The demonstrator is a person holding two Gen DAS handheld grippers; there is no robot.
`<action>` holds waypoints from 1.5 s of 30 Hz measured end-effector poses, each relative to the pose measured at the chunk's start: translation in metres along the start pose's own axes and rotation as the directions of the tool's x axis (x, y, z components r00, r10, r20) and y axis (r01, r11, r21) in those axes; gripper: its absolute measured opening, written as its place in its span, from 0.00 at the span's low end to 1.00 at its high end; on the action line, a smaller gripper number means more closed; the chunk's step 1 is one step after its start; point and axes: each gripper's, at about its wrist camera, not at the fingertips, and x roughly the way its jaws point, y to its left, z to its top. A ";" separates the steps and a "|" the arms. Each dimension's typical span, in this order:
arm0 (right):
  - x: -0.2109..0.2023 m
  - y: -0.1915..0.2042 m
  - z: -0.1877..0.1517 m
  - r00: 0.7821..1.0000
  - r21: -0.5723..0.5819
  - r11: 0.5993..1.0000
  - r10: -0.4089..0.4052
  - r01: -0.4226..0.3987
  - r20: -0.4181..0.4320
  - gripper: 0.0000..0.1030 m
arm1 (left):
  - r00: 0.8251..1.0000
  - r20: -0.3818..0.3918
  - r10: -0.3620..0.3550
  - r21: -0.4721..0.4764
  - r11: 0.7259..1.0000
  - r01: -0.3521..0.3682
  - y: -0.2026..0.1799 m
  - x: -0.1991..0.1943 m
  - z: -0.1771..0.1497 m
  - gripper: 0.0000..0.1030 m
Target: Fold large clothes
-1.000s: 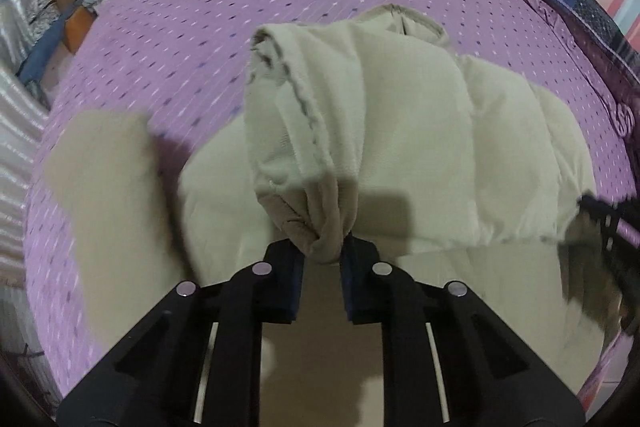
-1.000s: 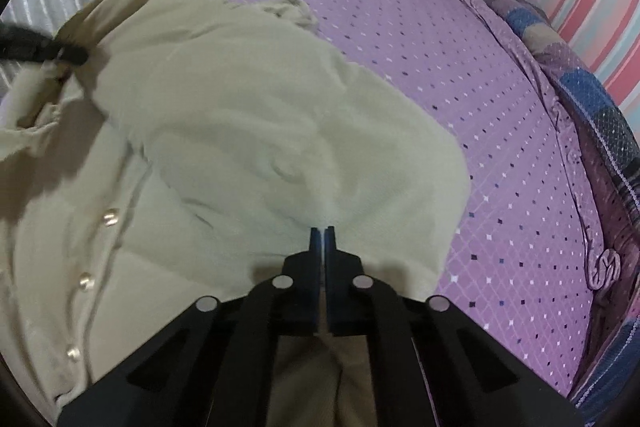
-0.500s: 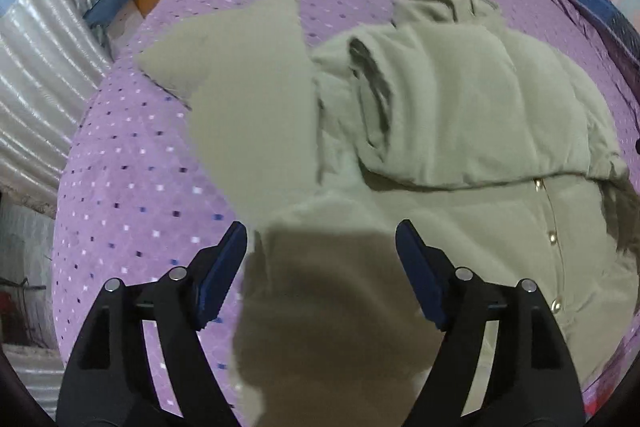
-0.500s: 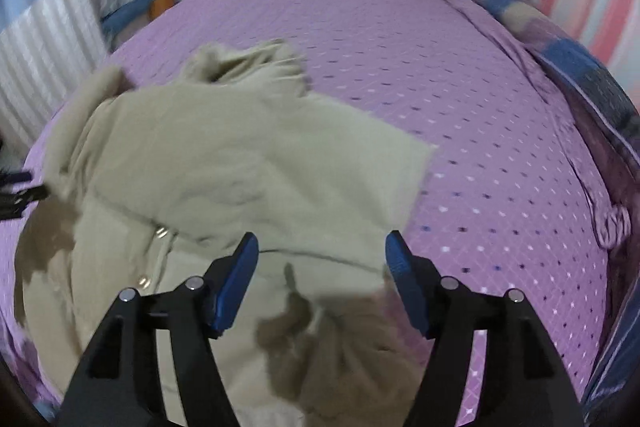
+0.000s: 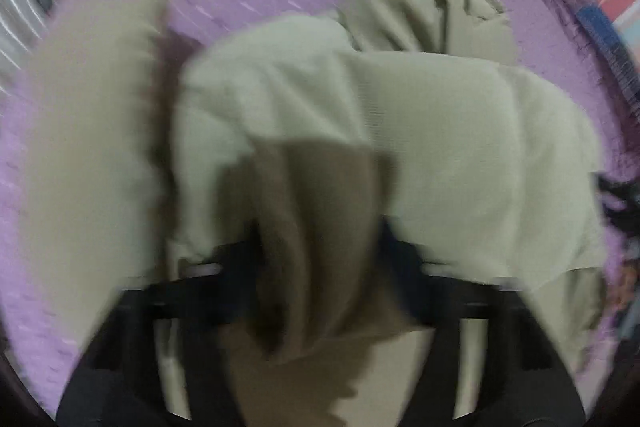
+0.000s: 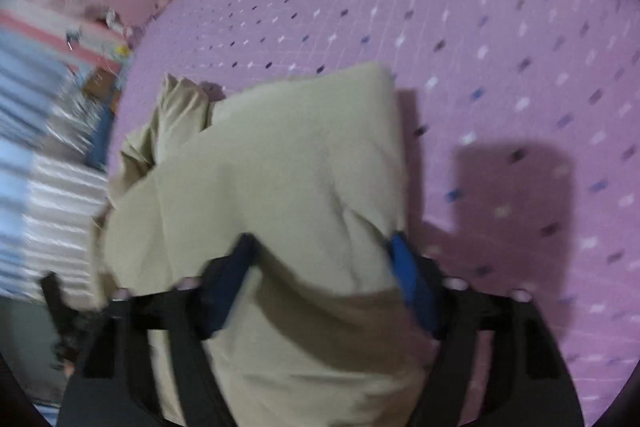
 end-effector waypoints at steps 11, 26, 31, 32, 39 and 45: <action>-0.053 0.034 -0.049 0.993 -0.207 0.977 -0.022 0.045 0.112 0.13 | 0.980 0.189 -0.065 0.060 0.997 0.054 -0.036 -0.094 -0.087 0.07; -0.062 0.099 -0.049 0.937 -0.454 0.831 -0.213 0.322 0.276 0.50 | 0.960 0.168 0.225 0.086 0.967 -0.242 0.015 -0.062 -0.027 0.86; -0.044 0.140 -0.047 0.957 -0.536 0.804 -0.135 0.256 0.255 0.50 | 0.916 0.242 0.318 0.150 0.921 -0.360 -0.003 -0.066 -0.011 0.97; -0.035 0.150 -0.047 0.960 -0.555 0.794 -0.123 0.247 0.252 0.50 | 0.913 0.253 0.321 0.151 0.919 -0.365 -0.004 -0.065 -0.006 0.97; 0.015 0.194 -0.042 0.970 -0.619 0.757 -0.083 0.210 0.228 0.50 | 0.927 0.277 0.254 0.125 0.947 -0.297 -0.019 -0.037 0.041 0.70; 0.044 0.224 -0.039 0.974 -0.664 0.723 -0.055 0.190 0.219 0.48 | 0.952 0.251 0.178 0.129 0.968 -0.215 -0.027 -0.017 0.059 0.67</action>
